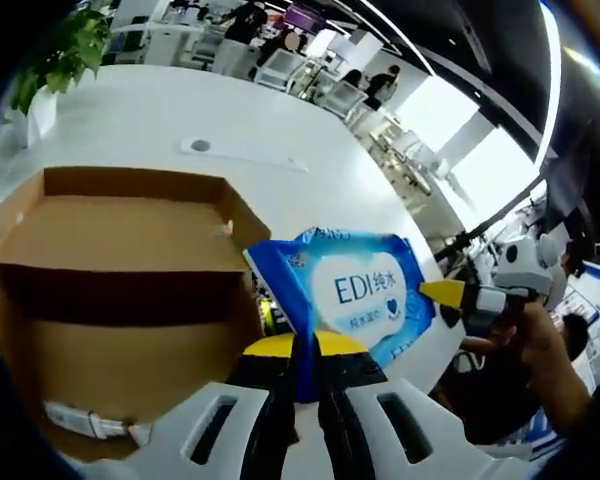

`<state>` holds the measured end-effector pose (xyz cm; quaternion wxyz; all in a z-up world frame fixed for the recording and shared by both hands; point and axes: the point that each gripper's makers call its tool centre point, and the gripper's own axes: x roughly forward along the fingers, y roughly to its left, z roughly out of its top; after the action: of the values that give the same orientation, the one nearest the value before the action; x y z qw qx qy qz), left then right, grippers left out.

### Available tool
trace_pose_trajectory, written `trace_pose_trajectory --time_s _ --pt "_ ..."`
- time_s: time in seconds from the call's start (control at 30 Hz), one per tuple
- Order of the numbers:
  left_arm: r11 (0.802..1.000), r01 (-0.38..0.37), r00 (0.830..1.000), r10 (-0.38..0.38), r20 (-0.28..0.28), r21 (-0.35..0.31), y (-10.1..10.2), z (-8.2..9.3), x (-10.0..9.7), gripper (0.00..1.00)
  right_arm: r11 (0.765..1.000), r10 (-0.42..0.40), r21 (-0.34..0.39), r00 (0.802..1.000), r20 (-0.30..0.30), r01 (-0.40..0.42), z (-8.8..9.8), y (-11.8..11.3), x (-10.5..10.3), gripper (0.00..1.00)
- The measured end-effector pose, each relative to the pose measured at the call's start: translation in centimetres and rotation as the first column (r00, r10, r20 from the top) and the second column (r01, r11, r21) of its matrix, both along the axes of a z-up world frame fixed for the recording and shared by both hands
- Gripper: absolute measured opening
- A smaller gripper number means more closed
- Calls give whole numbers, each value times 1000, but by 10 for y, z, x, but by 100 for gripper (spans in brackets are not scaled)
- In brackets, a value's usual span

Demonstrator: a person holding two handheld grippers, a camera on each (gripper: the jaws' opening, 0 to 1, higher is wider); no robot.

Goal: Operate the shoe box by opening the lid, removing the specified soft item, and placing it in the target area until the item is outside and the box remains undamaged.

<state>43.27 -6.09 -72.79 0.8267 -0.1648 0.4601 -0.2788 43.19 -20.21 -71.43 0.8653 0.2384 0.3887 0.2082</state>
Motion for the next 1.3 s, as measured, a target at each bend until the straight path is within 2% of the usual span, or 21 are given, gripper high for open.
trace_pose_trajectory --time_s 0.43,0.77,1.3 --pt "999 45 998 -44 -36 16 -24 -26 6 3 999 -21 -27 999 -31 21 -21 -18 -1 0" --pt "998 51 996 -48 -76 46 -29 -48 16 3 999 -46 -8 997 -65 46 -43 -22 4 0" --pt "994 54 996 -47 -79 96 -35 -62 24 3 997 -54 -64 996 -65 50 -63 -30 16 0"
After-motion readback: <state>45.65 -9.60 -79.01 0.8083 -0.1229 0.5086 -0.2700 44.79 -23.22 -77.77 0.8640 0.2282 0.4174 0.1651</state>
